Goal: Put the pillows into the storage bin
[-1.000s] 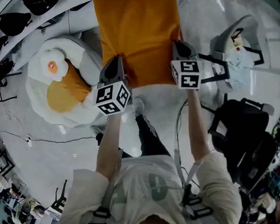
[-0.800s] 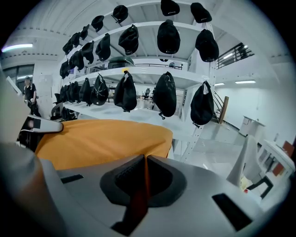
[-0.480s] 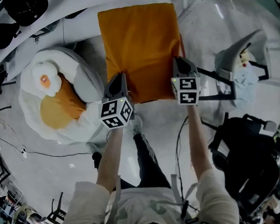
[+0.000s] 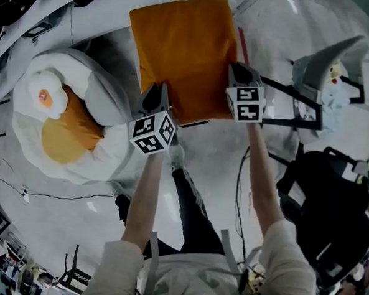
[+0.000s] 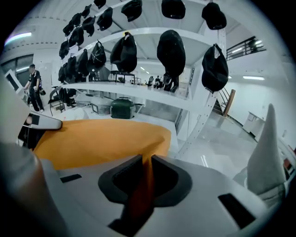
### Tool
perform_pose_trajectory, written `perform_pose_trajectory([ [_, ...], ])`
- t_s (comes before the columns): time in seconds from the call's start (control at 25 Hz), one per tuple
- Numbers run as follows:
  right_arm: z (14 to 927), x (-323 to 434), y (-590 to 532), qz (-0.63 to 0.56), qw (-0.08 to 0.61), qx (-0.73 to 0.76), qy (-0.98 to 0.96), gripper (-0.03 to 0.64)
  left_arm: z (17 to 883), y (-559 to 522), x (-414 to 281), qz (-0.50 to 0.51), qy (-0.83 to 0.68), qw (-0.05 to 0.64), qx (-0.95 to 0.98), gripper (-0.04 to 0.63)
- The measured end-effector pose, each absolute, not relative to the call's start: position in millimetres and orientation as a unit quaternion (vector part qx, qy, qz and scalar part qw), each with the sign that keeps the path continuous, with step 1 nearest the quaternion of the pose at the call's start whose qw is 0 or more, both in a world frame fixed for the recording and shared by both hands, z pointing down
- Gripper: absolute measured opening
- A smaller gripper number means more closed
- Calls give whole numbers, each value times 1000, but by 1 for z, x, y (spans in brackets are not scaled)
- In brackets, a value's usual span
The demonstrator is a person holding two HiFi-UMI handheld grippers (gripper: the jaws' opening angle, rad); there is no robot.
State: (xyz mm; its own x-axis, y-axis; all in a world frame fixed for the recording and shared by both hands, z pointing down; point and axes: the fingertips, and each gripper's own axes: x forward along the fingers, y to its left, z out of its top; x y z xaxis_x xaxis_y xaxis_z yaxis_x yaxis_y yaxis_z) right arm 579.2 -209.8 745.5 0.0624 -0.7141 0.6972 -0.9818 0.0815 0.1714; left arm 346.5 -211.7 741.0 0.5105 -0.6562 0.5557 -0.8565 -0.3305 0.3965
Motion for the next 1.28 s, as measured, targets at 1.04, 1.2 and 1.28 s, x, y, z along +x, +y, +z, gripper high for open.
perform_pose_trajectory([
  [1.04,679,389,-236,184,228,637,-713,314,693,-215,154,131,-555,257,780,268],
  [1.2,689,285,-230,214,196,599,-746,314,714,-206,59,139,-584,269,753,279],
  [1.28,705,230,-229,230,192,578,-759,314,731,-201,9,153,-592,268,744,282],
])
